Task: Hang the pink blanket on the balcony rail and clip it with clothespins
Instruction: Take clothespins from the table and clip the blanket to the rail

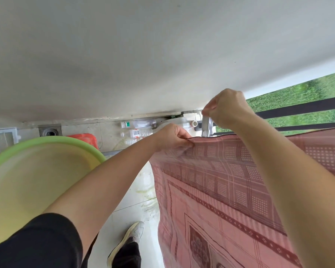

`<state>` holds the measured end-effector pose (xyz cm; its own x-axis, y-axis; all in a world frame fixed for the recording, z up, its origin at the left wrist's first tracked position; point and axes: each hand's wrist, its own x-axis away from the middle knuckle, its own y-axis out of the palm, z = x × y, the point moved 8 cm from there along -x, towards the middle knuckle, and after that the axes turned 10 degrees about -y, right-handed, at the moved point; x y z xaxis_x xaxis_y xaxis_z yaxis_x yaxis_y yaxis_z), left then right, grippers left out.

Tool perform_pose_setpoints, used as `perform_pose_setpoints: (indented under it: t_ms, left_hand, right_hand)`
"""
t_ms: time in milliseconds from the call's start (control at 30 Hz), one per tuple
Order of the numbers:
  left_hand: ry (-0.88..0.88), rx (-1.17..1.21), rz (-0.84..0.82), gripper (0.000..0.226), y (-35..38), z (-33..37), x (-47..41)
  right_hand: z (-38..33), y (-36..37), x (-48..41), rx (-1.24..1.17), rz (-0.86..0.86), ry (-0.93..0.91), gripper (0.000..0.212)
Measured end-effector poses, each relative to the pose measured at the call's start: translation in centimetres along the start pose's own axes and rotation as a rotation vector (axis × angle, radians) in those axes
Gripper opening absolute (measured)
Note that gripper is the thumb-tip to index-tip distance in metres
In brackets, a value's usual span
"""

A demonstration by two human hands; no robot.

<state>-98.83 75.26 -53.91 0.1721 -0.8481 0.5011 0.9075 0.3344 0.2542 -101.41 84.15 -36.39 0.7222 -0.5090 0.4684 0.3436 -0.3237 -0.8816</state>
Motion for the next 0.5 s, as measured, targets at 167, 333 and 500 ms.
perform_pose_setpoints:
  t_ms: [167, 333, 500]
  left_hand:
    - [-0.012, -0.020, 0.058, 0.013, -0.4, -0.2, 0.5]
    - [-0.047, -0.055, 0.071, 0.026, -0.4, 0.1, 1.1]
    - [-0.045, -0.084, 0.078, 0.022, -0.3, 0.5, 1.3]
  right_hand:
    - [-0.4, 3.3, 0.0, 0.040, -0.170, -0.104, 0.012]
    - [-0.4, 4.1, 0.3, -0.001, -0.201, -0.152, 0.014]
    - [-0.6, 4.3, 0.6, -0.002, -0.197, -0.176, 0.009]
